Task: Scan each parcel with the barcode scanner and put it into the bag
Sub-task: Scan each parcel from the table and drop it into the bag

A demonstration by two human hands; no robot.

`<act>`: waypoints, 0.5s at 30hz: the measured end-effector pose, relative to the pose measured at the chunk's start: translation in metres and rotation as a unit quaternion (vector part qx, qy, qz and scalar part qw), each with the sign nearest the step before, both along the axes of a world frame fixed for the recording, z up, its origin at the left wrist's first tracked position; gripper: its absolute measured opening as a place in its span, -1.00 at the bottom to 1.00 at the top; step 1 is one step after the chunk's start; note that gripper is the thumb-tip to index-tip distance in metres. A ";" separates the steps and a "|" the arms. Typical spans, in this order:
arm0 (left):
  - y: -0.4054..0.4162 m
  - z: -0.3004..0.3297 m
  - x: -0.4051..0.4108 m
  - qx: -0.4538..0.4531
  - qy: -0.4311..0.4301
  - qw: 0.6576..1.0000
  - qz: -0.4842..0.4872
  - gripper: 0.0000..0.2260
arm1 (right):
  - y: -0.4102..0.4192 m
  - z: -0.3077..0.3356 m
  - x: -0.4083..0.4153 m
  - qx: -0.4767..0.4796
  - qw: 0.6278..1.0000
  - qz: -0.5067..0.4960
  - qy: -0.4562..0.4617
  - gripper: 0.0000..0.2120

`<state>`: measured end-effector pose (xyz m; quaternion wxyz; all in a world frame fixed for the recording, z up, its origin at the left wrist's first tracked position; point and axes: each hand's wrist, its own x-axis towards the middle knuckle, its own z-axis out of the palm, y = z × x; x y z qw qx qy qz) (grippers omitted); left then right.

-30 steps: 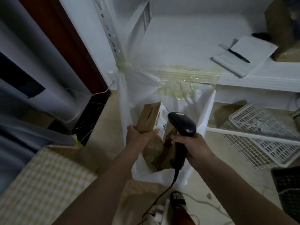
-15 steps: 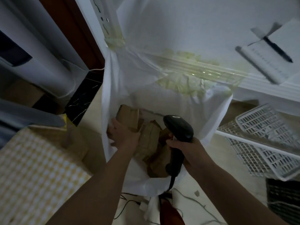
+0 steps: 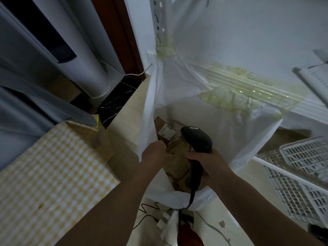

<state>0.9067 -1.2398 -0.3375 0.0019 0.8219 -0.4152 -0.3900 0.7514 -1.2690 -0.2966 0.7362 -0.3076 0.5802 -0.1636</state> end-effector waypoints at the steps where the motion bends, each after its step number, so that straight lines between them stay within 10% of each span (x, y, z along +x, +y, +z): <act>1: 0.006 0.006 0.002 -0.010 -0.009 1.000 -0.001 -0.89 | 0.003 0.004 0.005 -0.004 1.000 0.010 -0.002 -0.88; 15: 0.230 0.085 0.100 -0.050 -0.162 0.981 0.098 -0.81 | 0.166 0.062 0.126 -0.088 0.964 0.245 -0.046 -0.87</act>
